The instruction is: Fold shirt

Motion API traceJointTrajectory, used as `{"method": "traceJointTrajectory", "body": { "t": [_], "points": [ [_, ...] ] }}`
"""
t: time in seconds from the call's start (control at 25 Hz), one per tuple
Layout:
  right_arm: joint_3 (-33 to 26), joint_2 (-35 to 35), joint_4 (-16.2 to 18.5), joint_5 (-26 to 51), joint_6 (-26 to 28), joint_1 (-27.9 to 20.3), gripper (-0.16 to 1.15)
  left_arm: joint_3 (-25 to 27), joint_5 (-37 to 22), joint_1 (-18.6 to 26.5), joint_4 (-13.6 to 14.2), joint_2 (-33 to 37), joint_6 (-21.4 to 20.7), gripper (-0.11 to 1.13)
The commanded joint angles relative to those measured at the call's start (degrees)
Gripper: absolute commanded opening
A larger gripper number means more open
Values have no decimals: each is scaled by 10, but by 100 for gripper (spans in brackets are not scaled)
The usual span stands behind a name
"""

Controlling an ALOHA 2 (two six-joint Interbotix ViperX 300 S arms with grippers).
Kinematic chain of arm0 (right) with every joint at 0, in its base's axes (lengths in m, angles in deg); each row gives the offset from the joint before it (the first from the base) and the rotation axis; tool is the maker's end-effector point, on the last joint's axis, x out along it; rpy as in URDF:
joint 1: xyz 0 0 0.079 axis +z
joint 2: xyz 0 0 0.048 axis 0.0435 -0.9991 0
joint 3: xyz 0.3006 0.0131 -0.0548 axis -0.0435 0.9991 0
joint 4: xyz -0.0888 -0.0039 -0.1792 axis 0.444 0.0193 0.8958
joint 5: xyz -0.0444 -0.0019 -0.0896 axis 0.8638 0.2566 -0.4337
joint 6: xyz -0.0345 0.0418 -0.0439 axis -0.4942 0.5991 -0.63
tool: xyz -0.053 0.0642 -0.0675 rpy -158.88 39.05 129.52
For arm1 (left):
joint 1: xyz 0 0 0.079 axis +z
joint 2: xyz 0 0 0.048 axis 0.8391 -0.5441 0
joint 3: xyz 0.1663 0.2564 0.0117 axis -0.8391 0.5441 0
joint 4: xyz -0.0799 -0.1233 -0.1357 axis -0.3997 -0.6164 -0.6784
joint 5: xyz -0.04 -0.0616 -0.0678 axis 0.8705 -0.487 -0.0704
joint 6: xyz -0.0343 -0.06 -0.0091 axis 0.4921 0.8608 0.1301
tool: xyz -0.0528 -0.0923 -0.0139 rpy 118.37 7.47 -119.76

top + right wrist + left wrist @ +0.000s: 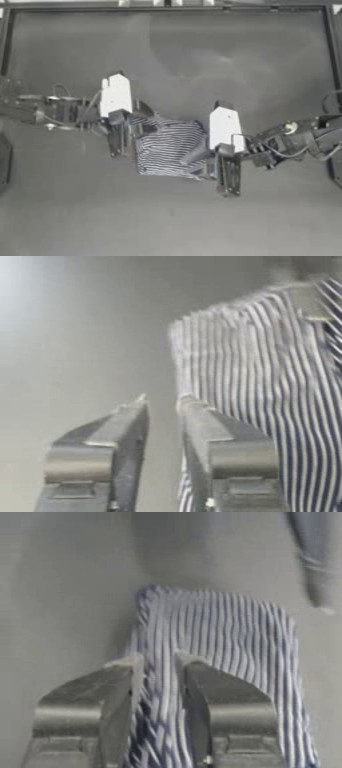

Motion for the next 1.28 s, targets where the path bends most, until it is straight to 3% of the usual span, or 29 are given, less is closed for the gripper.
{"method": "traceJointTrajectory", "body": {
  "t": [0.04, 0.28, 0.48, 0.6, 0.84, 1.0, 1.28],
  "points": [
    [-11, 20, 19, -33, -7, -15, 66, -5, 32, 0, -2, 21, -25, 69],
    [-4, 25, 40, -124, -14, -59, 66, -3, 81, 0, -4, 8, -33, 66],
    [-4, 24, 0, -168, -86, -62, 67, 20, 123, 4, -5, 2, -40, 57],
    [-3, 27, -40, -218, -156, -62, 72, 27, 133, 4, -16, -6, -47, 58],
    [25, 26, -148, -238, -290, -50, 100, 34, 159, 9, -26, -18, -69, 61],
    [54, 25, -231, -269, -379, -35, 100, 40, 192, 13, -31, -45, -92, 67],
    [97, -23, -366, -355, -520, -33, 100, 44, 253, 14, -69, -88, -144, 67]
  ]
}}
